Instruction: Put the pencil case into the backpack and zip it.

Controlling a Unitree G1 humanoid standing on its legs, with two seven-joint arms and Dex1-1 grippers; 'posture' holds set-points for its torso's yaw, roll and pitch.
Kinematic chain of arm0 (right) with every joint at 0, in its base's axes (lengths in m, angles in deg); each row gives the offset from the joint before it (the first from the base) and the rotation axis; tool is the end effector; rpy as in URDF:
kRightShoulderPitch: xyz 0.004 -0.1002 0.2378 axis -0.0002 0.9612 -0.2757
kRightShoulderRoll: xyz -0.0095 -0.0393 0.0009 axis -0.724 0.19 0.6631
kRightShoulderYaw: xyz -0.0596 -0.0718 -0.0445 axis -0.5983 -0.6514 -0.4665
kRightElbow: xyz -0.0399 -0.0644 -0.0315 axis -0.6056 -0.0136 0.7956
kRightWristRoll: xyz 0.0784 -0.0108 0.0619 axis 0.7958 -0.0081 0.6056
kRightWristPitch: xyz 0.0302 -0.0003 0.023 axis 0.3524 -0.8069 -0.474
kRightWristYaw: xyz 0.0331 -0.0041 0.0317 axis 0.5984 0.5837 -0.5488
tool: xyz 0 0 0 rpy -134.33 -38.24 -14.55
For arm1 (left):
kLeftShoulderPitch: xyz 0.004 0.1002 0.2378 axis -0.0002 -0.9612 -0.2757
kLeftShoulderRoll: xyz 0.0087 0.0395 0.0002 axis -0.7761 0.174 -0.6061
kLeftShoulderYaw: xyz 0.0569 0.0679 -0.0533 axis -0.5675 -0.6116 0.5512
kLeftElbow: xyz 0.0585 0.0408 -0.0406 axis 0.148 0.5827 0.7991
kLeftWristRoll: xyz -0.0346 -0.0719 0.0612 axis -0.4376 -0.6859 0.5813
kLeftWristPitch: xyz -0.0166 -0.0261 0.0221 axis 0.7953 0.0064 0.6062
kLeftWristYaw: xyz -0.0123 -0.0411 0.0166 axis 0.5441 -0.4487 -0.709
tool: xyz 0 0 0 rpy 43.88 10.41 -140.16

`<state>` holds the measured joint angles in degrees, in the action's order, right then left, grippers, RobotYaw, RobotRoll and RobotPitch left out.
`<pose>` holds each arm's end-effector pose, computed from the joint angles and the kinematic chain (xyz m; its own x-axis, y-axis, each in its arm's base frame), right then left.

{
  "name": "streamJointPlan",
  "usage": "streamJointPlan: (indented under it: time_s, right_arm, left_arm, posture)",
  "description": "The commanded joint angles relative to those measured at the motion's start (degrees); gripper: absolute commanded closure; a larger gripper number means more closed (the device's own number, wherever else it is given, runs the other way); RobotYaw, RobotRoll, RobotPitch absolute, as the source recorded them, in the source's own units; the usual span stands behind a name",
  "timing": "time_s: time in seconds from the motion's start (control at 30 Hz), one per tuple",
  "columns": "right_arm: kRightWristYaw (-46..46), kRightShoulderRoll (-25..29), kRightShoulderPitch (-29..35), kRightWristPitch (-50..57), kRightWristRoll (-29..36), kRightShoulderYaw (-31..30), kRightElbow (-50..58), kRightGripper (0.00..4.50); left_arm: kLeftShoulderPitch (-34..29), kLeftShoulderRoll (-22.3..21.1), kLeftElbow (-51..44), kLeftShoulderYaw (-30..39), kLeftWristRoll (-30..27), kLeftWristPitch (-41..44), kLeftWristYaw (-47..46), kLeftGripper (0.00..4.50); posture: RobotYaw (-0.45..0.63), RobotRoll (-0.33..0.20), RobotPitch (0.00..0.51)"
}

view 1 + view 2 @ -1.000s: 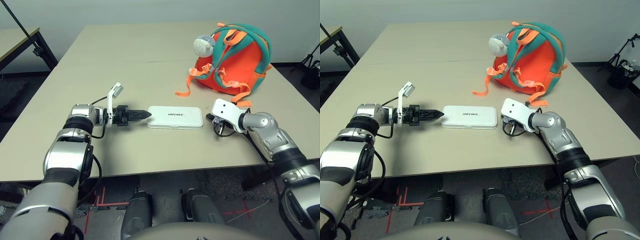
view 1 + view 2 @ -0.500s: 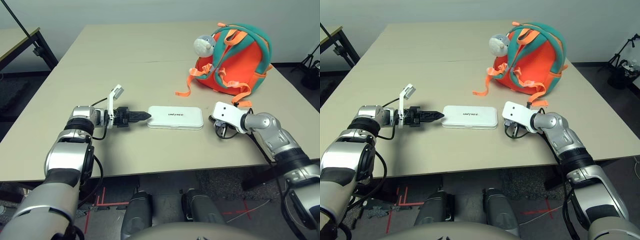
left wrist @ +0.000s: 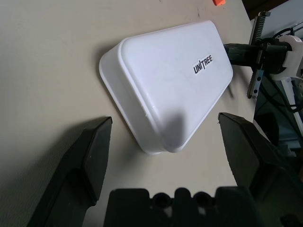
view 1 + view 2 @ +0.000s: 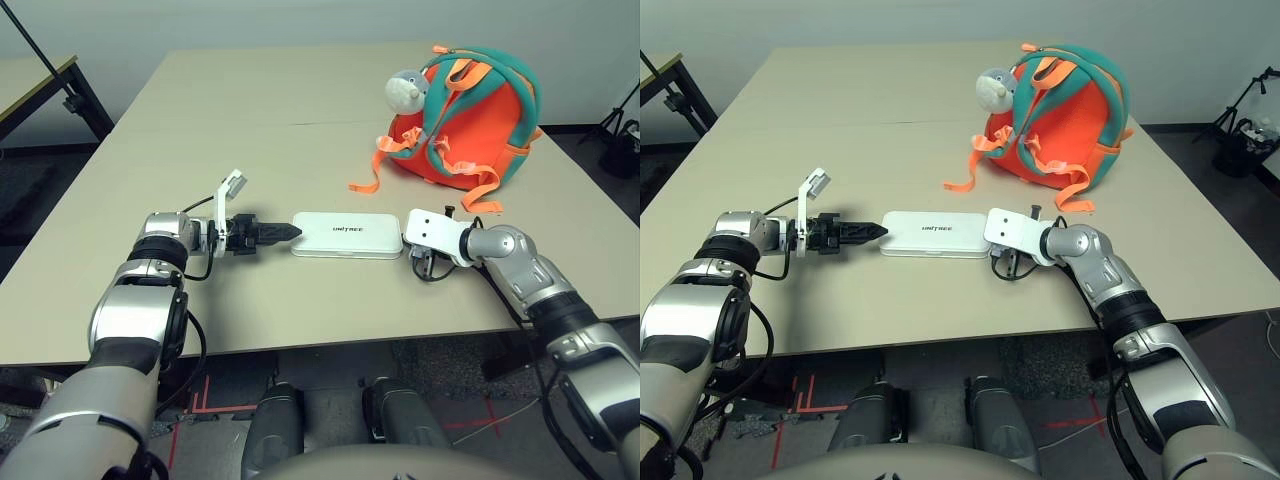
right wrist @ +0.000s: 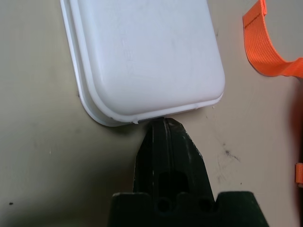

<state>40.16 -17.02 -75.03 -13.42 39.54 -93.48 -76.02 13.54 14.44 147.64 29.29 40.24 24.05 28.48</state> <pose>0.2983 -0.1918 0.0966 0.5419 0.6192 -0.5683 -0.8160 0.2258 -0.5321 0.3212 0.2560 0.0913 0.3424 -0.8502 -0.3999 0.4678 0.5234 -0.7122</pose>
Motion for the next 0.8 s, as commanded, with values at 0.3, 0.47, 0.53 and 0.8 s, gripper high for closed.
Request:
streamJointPlan:
  time_s: [0.3,0.47,0.53,0.8]
  right_arm:
    - [1.58,-4.94,-3.34,-3.55,-1.6,-3.55,-3.63,4.49]
    - [2.22,-7.14,-4.2,-4.64,-1.95,-4.28,-4.72,4.49]
    - [2.39,-7.96,-4.38,-4.91,-2.14,-4.58,-5.02,4.49]
    - [2.75,-9.57,-4.77,-6.11,-2.85,-4.77,-6.79,4.49]
  left_arm:
    - [-1.22,0.15,0.8,0.46,1.0,0.91,-0.4,0.0]
    - [-1.36,0.31,0.59,0.87,0.95,1.36,-0.47,0.0]
    - [-1.43,0.36,0.52,1.01,1.03,1.41,-0.44,0.0]
    - [-1.52,0.29,0.24,1.5,0.88,1.72,-0.39,0.0]
  posture:
    - [-0.15,0.0,0.025]
    - [-0.15,0.0,0.025]
    - [-0.15,0.0,0.023]
    - [-0.14,0.0,0.022]
